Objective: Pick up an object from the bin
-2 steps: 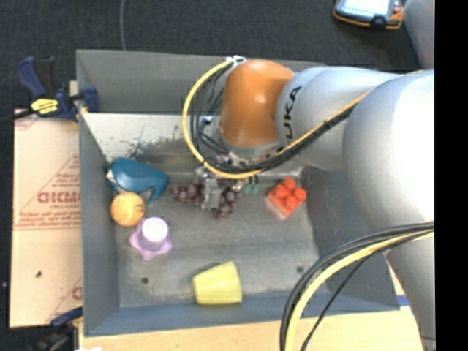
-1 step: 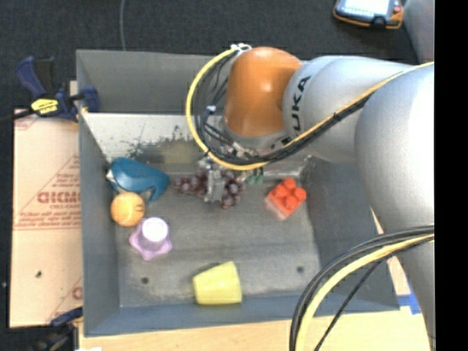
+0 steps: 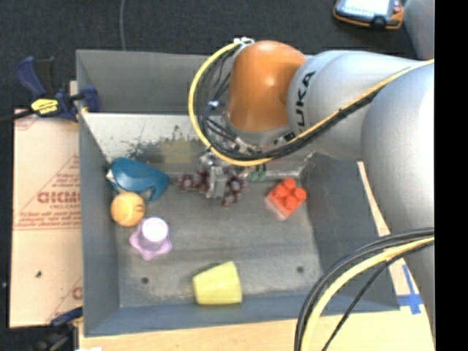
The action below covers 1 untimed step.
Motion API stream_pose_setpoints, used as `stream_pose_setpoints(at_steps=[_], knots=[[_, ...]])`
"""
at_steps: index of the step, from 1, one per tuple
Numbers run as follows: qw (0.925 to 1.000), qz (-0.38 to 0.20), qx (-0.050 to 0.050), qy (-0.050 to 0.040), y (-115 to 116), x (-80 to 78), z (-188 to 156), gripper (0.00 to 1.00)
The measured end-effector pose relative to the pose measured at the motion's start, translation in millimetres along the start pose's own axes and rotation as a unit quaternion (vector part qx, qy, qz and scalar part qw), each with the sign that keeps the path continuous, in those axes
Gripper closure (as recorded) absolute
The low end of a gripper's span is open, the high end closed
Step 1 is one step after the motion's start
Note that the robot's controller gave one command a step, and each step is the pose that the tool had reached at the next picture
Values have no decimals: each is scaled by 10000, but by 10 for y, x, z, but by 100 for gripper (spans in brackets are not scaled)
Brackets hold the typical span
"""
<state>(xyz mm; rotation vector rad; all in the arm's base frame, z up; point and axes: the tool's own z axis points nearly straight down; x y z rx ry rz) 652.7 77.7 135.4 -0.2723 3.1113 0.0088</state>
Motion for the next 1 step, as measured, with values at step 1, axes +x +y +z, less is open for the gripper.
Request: stream_pose_setpoints(at_steps=[1], knots=[[10000, 2, 1, -27, -4, -14, -97, 100]])
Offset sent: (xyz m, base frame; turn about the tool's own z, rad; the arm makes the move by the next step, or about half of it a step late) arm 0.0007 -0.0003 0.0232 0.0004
